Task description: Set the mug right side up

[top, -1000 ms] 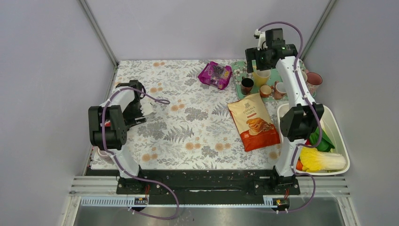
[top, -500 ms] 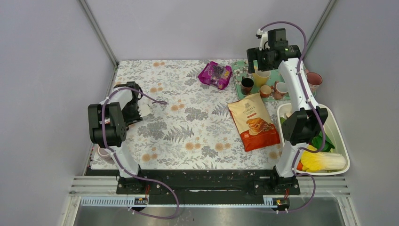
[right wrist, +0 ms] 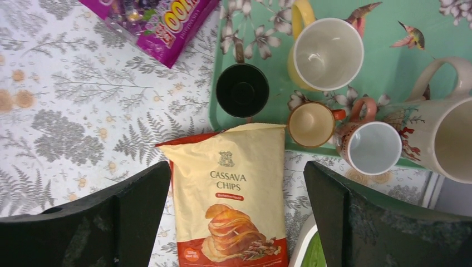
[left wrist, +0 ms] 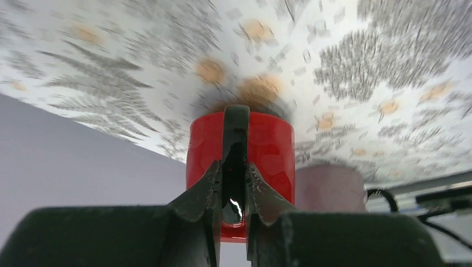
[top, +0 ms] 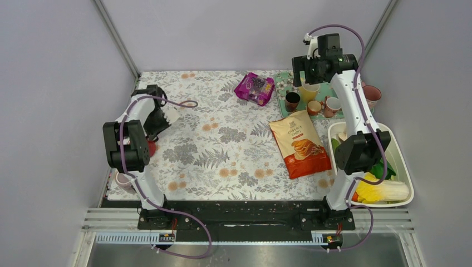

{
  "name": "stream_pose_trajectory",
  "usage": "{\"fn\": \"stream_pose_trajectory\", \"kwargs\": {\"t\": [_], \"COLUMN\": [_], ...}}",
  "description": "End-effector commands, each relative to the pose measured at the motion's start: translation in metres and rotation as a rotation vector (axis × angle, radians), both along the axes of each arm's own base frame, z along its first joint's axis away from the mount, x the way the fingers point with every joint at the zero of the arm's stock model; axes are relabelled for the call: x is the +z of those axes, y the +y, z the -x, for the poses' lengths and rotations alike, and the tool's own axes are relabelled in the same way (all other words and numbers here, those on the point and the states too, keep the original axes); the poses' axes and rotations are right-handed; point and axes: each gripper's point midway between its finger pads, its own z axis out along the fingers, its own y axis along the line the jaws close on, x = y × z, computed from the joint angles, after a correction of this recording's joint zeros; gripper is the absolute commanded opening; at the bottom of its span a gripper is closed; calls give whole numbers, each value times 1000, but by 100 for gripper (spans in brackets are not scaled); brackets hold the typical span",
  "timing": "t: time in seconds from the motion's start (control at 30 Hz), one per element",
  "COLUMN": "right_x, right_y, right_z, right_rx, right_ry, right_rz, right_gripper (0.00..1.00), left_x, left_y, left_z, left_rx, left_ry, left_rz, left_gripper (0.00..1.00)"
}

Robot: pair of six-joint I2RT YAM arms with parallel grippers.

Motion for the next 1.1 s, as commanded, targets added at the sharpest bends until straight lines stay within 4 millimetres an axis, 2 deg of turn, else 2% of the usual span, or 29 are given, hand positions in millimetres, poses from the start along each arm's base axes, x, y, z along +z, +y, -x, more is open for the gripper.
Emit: {"fn": "stream_pose_trajectory", "kwargs": {"t": [0.0, 0.13, 0.23, 0.27, 0.37, 0.43, 0.5, 0.6, 0.7, 0.8, 0.93, 1.07], "right_x": [43, 41, 19, 10, -13, -28, -33, -44, -60, -72, -68, -65], "right_y": [32, 95, 145, 168, 242, 275, 301, 323, 331, 337, 344, 346], "right_z": [14, 22, 35, 43, 76, 89, 98, 106, 105, 106, 107, 101], "right_rx": [70, 175, 237, 280, 449, 494, 539, 571, 571, 586, 620, 606], "right_ry": [-98, -106, -85, -59, 68, 138, 198, 274, 305, 358, 382, 362], "right_rz": [-103, -343, -410, -432, -594, -711, -829, -929, -946, -977, -1045, -1055], "right_gripper": [99, 99, 99, 99, 99, 99, 99, 99, 99, 99, 100, 99], "left_x": [39, 44, 51, 56, 73, 80, 88, 99, 111, 132, 161, 178], "left_y": [-46, -92, -132, -144, -170, -178, -190, -206, -223, -240, -257, -270], "left_z": [-42, -40, -43, -47, -65, -75, -80, -82, -81, -82, -81, -75], "left_rx": [118, 176, 240, 260, 279, 276, 279, 291, 288, 278, 291, 281], "left_ry": [-215, -177, -170, -180, -257, -303, -313, -304, -293, -291, -271, -261], "left_rz": [216, 410, 578, 628, 703, 726, 781, 845, 909, 991, 1100, 1146], "left_gripper": [0, 0, 0, 0, 0, 0, 0, 0, 0, 0, 0, 0]}}
